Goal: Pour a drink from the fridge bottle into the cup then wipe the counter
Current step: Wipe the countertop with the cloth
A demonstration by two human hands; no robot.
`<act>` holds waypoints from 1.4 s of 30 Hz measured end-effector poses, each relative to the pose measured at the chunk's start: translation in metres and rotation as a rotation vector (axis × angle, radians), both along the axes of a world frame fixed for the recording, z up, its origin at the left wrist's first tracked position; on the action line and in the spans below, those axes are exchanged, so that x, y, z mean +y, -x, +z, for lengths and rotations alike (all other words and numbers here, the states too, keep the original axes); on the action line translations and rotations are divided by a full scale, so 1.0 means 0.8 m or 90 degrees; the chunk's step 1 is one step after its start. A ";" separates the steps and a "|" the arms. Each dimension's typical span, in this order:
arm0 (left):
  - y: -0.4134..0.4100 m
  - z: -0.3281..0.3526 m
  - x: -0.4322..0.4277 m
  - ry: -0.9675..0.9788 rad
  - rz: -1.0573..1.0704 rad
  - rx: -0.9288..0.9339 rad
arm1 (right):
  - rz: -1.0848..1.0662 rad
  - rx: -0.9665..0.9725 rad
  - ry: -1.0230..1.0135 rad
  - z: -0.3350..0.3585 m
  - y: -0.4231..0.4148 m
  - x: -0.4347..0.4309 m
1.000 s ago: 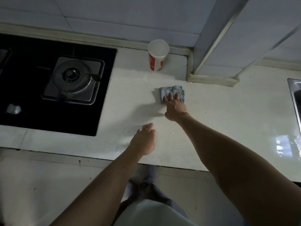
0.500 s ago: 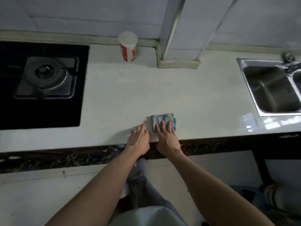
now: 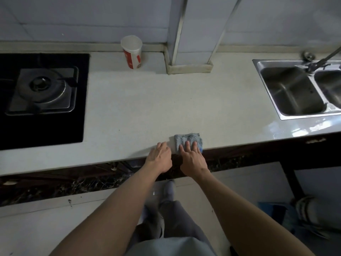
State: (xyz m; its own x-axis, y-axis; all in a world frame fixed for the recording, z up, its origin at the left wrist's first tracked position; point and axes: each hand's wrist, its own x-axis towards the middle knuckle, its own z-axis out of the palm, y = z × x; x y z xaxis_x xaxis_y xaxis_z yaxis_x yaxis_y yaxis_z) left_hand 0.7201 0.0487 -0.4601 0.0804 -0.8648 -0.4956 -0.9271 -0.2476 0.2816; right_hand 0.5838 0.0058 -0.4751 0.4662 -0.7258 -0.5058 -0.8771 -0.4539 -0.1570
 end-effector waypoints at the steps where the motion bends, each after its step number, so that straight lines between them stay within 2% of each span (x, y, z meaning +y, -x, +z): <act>1: 0.003 0.000 -0.002 0.001 -0.004 -0.001 | 0.002 0.003 -0.002 0.000 0.001 -0.002; 10: 0.009 -0.003 -0.047 0.027 0.016 -0.002 | 0.021 0.023 0.006 0.000 0.005 -0.045; 19: 0.033 -0.010 -0.124 0.043 0.074 -0.056 | 0.103 0.029 0.003 -0.003 0.007 -0.163; 22: 0.043 -0.021 -0.144 0.011 0.071 -0.051 | 0.127 0.033 -0.004 -0.005 -0.002 -0.204; 30: 0.027 -0.016 -0.152 -0.041 0.096 0.036 | 0.189 0.034 0.014 -0.005 -0.041 -0.290; 42: 0.028 -0.028 -0.150 -0.037 0.089 0.033 | 0.240 0.032 0.046 -0.012 -0.099 -0.333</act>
